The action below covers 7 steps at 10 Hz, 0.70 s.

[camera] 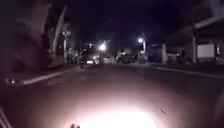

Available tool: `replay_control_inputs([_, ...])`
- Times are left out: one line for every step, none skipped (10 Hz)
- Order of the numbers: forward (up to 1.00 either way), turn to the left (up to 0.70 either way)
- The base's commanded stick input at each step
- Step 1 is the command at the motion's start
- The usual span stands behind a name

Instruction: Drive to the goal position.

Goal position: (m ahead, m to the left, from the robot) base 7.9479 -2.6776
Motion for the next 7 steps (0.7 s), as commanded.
replay_control_inputs([1.0,0.0])
replay_control_inputs([1.0,0.0])
replay_control_inputs([1.0,0.0])
replay_control_inputs([1.0,-0.27])
replay_control_inputs([1.0,-0.27])
replay_control_inputs([1.0,-0.27])
replay_control_inputs([1.0,-0.2])
